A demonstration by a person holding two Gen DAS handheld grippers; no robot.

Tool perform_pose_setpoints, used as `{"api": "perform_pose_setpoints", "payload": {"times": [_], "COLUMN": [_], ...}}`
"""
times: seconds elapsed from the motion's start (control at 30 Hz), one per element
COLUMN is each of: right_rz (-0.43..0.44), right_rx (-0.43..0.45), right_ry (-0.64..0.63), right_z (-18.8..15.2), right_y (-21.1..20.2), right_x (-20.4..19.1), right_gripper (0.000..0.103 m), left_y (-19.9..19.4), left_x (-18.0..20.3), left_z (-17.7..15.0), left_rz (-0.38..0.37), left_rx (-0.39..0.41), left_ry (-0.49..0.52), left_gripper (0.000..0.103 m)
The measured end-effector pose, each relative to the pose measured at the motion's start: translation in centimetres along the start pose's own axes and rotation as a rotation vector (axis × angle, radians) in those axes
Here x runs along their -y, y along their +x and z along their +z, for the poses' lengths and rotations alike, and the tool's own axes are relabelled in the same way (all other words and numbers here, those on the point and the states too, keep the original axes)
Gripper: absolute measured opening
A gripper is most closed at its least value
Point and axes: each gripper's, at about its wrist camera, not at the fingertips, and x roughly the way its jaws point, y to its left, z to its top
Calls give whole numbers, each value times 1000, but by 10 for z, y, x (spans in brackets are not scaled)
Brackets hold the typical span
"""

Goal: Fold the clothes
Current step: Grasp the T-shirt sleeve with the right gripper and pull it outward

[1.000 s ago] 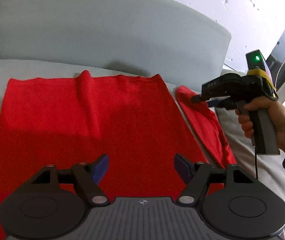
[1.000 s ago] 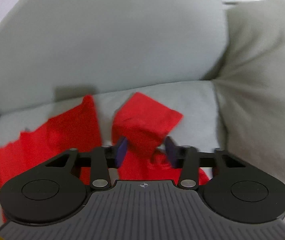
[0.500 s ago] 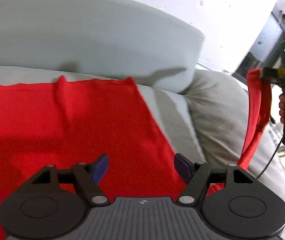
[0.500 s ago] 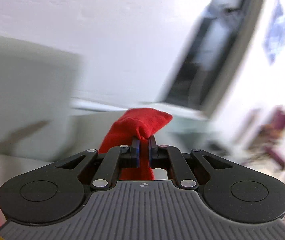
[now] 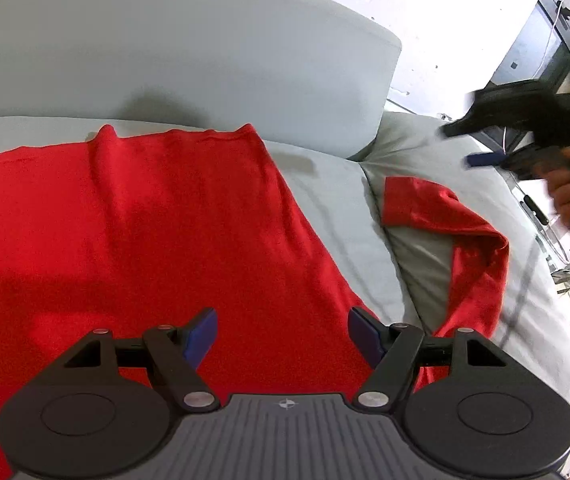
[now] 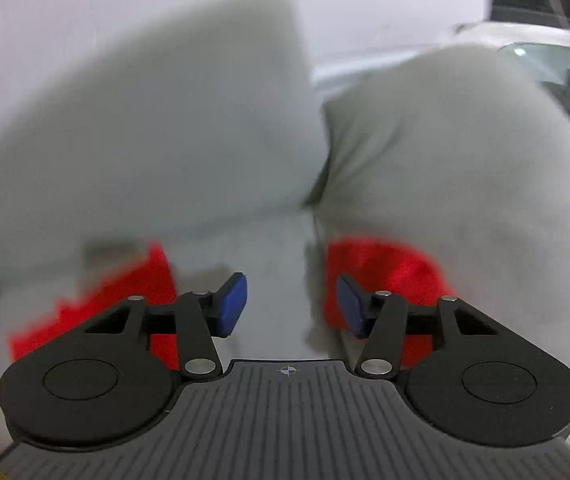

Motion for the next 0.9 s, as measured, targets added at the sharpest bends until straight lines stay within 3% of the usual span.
{"api": "perform_pose_setpoints", "payload": {"times": [0.1,0.2,0.33,0.37,0.43,0.53,0.73,0.77,0.83,0.87,0.9], "right_rz": [-11,-97,-111,-123,-151,-236,-350,-369,-366,-349,-335], "right_rx": [84,30,-62,-64,-60,-103,-254,-266,-269,-273,-253], "right_ry": [10,-84,-205,-235,-312,-465,-789,-853,-907,-886,-854], "right_z": [12,11,3,3,4,6,-12,-18,-25,-23,-21], "right_y": [-32,-21,16,26,55,98,147,152,146,142,135], "right_x": [24,22,4,-3,-13,-29,-47,-49,-53,-52,-51], "right_gripper": [56,51,44,45,59,62,45,40,15,8,8], "left_y": [2,6,10,10,11,11,12,13,15,15,15], "left_x": [3,4,2,1,-2,-6,-12,-13,-13,-13,-13], "left_z": [-2,-3,-3,-2,0,4,7,7,7,7,7], "left_rz": [-7,-6,0,1,2,-7,-13,-11,-10,-11,-12], "left_rx": [-5,-15,-18,-16,-12,-3,3,0,-4,-4,-4], "left_ry": [1,-1,-1,-4,-11,-34,-49,-51,-55,-54,-53], "left_gripper": [69,69,69,69,69,69,69,69,69,69,69]}}
